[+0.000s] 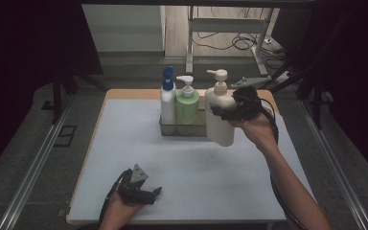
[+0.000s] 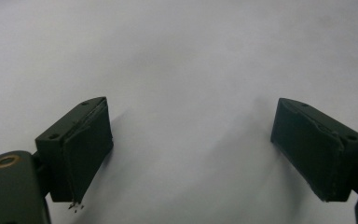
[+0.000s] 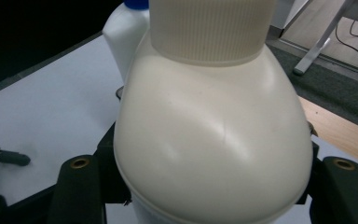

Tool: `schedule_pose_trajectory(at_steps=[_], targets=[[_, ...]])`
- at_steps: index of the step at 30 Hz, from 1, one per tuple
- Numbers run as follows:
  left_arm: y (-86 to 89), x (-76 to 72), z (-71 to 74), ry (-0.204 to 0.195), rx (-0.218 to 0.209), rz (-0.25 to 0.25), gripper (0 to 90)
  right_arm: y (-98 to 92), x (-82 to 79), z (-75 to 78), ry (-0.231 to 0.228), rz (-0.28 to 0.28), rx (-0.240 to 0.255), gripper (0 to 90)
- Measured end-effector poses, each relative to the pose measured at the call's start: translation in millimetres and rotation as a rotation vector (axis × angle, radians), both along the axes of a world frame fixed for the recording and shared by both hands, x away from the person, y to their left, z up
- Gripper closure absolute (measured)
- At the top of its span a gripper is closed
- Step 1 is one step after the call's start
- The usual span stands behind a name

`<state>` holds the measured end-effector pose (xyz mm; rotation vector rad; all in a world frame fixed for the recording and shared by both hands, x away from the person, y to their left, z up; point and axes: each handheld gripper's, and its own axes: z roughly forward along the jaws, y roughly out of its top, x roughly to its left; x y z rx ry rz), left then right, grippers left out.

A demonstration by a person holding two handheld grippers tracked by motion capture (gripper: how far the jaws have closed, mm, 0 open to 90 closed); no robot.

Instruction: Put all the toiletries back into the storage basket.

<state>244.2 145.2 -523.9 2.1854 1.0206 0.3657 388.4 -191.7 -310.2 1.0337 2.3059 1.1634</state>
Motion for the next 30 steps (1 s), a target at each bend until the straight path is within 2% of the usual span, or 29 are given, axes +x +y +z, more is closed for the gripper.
schedule_pose_trajectory(at_steps=[13, 30], targets=[[0.0, 0.0, 0.0, 0.000, 0.000, 0.000, 12.1, 5.7, 26.5, 10.5, -0.025, -0.058, 0.002, 36.1], [-0.2, 0.0, -0.1, 0.001, -0.003, 0.001, 12.1, 15.9, 63.4, 1.0, -0.037, -0.124, 0.006, 36.1]])
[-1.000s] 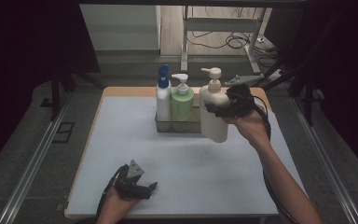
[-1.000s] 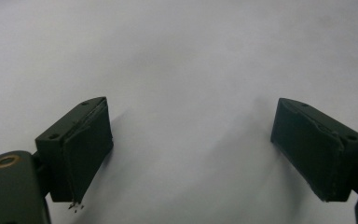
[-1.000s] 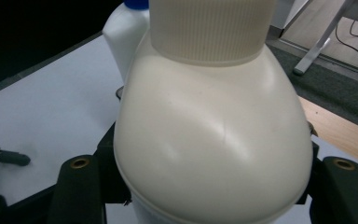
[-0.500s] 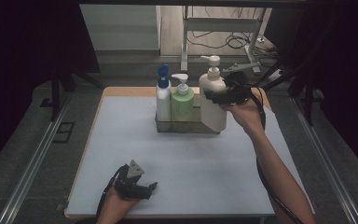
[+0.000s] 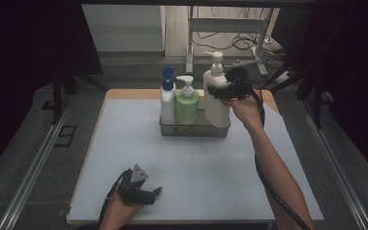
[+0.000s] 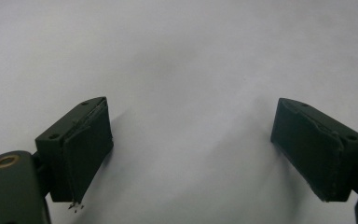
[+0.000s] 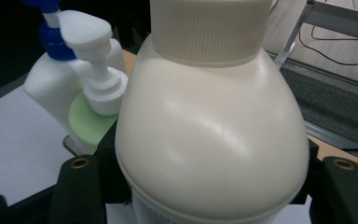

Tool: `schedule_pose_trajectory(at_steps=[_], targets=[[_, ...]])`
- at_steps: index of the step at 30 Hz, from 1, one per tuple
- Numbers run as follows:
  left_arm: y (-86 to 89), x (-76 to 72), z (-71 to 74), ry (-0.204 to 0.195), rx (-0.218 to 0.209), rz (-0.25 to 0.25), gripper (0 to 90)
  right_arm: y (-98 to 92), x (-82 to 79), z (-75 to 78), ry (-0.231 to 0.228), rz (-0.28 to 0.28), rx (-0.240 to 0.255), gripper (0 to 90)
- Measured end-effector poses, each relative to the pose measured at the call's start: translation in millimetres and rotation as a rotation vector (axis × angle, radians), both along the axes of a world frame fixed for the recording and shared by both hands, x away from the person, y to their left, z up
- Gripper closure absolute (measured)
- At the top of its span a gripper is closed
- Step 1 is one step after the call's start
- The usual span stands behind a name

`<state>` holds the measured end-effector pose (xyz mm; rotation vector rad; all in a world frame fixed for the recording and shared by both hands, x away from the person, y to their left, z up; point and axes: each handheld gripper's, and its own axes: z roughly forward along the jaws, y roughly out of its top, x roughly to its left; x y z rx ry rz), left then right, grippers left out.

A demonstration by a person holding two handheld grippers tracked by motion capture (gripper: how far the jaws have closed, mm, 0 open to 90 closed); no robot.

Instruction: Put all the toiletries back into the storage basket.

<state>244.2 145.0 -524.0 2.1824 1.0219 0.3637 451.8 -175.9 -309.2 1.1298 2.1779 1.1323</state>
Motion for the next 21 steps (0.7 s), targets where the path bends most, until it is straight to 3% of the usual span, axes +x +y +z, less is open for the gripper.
schedule_pose_trajectory(at_steps=[9, 21], targets=[[0.1, 0.0, 0.0, 0.000, 0.001, 0.000, 12.1, 6.8, 20.0, -15.2, -0.008, -0.026, 0.008, 36.2], [0.1, 0.0, 0.0, 0.000, 0.002, 0.000, 12.1, 11.4, 34.5, -34.6, -0.021, -0.052, 0.005, 36.1]])
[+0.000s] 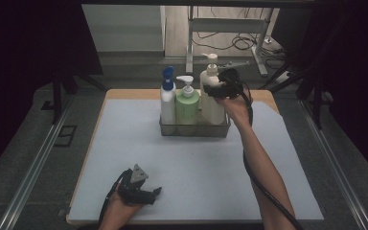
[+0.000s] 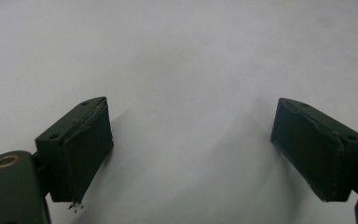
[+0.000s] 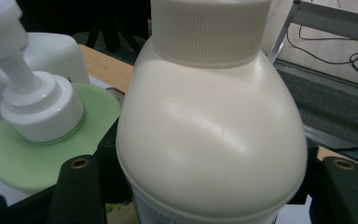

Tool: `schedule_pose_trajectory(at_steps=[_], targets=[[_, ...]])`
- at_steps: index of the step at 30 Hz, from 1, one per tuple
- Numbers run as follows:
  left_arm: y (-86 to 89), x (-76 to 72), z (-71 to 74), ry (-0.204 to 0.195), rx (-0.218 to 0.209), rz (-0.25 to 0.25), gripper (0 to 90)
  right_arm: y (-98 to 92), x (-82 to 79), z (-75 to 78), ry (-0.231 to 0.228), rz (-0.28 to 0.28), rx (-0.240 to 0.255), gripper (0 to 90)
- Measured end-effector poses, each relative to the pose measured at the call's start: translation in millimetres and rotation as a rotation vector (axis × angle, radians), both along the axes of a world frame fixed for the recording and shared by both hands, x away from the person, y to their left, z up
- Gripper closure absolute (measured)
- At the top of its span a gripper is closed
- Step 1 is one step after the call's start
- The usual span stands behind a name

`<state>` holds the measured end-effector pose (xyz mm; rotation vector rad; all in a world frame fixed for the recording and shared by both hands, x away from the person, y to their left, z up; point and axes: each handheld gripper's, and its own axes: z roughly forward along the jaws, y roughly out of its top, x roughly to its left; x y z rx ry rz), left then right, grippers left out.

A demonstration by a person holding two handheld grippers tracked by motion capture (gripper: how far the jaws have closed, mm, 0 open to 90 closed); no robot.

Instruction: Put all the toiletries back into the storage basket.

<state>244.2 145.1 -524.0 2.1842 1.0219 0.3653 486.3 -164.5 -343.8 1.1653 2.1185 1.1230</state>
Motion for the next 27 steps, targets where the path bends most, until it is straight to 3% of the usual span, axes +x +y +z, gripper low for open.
schedule_pose_trajectory(at_steps=[9, 27], targets=[[0.2, 0.0, 0.1, 0.002, 0.002, -0.002, 12.1, -1.6, 3.8, -10.5, 0.005, -0.008, -0.004, 36.1], [0.1, 0.0, 0.1, 0.002, 0.002, -0.002, 12.1, -6.4, -7.3, -26.5, 0.038, 0.009, -0.009, 36.1]])
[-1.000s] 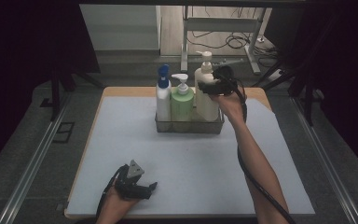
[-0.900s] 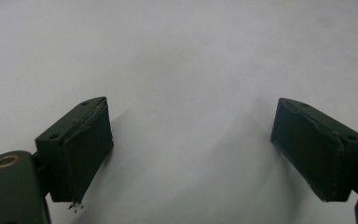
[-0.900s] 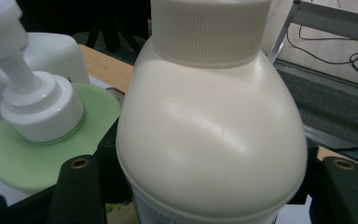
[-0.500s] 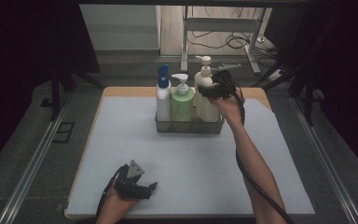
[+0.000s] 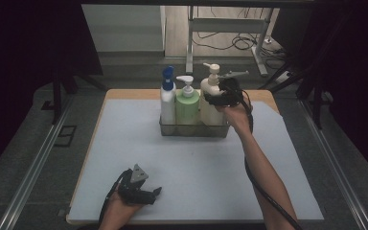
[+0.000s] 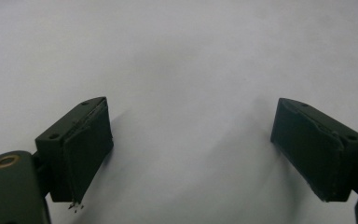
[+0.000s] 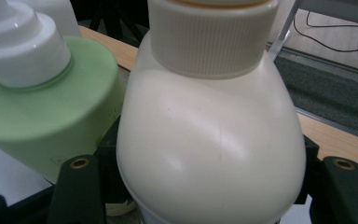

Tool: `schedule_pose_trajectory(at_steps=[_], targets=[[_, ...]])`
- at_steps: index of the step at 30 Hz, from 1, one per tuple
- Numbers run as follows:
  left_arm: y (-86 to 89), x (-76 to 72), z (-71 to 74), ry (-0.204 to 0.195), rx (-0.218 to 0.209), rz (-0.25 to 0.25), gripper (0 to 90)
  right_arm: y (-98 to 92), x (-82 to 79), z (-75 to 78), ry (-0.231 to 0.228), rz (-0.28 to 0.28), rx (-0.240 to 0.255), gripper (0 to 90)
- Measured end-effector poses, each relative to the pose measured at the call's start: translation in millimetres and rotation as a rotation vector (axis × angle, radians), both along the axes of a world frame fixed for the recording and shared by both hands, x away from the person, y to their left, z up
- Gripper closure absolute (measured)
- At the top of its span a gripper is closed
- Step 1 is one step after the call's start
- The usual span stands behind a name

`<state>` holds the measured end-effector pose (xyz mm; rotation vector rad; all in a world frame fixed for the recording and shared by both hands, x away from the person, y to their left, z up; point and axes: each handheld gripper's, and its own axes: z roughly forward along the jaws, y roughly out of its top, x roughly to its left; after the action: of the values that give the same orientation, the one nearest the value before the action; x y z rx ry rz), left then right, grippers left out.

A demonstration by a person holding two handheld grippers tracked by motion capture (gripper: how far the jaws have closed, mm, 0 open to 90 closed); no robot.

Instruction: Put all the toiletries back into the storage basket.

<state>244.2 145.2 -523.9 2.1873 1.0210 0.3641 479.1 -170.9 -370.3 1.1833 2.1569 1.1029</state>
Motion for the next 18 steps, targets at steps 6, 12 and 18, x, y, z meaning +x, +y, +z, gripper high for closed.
schedule_pose_trajectory(at_steps=[6, 12, 18], targets=[[-0.1, -0.1, 0.0, 0.001, -0.001, 0.001, 12.1, -4.0, -3.8, -8.0, 0.019, -0.004, -0.009, 36.1], [0.0, 0.0, 0.0, 0.000, 0.000, 0.000, 12.1, -8.2, -6.3, -14.2, 0.037, -0.007, -0.017, 36.0], [0.0, 0.0, 0.0, 0.000, 0.000, 0.000, 12.1, -10.0, -7.5, -18.9, 0.048, -0.007, -0.024, 36.0]])
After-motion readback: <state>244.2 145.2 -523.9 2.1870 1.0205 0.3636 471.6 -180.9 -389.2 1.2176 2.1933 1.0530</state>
